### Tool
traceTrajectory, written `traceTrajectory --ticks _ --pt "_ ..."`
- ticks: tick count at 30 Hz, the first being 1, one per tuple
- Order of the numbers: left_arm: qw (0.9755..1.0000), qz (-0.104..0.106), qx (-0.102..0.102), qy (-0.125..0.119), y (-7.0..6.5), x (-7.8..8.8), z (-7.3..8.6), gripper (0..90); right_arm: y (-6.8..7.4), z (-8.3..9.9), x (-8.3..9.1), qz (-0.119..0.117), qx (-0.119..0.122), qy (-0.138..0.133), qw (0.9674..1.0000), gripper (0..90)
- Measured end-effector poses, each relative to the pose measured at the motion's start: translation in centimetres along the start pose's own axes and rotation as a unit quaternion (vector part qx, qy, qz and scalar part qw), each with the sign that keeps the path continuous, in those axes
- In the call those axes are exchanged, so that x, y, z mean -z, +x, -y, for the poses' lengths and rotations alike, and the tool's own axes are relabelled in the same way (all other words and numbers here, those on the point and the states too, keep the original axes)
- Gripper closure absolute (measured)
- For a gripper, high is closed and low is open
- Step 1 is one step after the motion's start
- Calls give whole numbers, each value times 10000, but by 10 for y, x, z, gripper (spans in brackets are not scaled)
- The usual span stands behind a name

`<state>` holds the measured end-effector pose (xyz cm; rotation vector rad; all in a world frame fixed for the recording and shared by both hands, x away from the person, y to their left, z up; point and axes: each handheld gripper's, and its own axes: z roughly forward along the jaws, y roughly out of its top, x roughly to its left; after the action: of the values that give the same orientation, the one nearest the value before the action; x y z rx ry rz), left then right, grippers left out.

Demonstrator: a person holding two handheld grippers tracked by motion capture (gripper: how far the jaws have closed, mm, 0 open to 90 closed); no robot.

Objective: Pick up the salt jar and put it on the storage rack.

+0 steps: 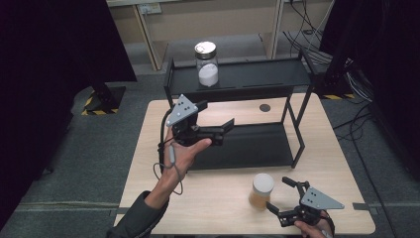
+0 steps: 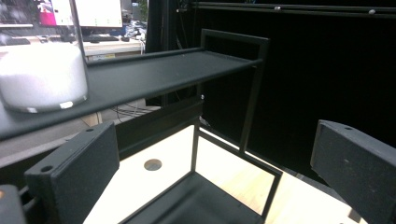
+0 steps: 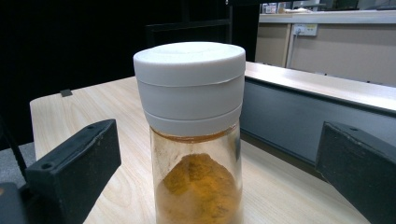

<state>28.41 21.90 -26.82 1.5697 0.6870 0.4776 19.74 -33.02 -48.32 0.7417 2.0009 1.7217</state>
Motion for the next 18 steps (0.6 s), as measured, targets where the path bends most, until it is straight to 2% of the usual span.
traceTrajectory --ticks 5,18 --pt "10000 54 -58 -25 -1 6 14 4 0 0 0 4 -1 -7 10000 3" --pt "9999 167 5 -29 -3 16 51 4 0 0 0 -5 8 -7 10000 3"
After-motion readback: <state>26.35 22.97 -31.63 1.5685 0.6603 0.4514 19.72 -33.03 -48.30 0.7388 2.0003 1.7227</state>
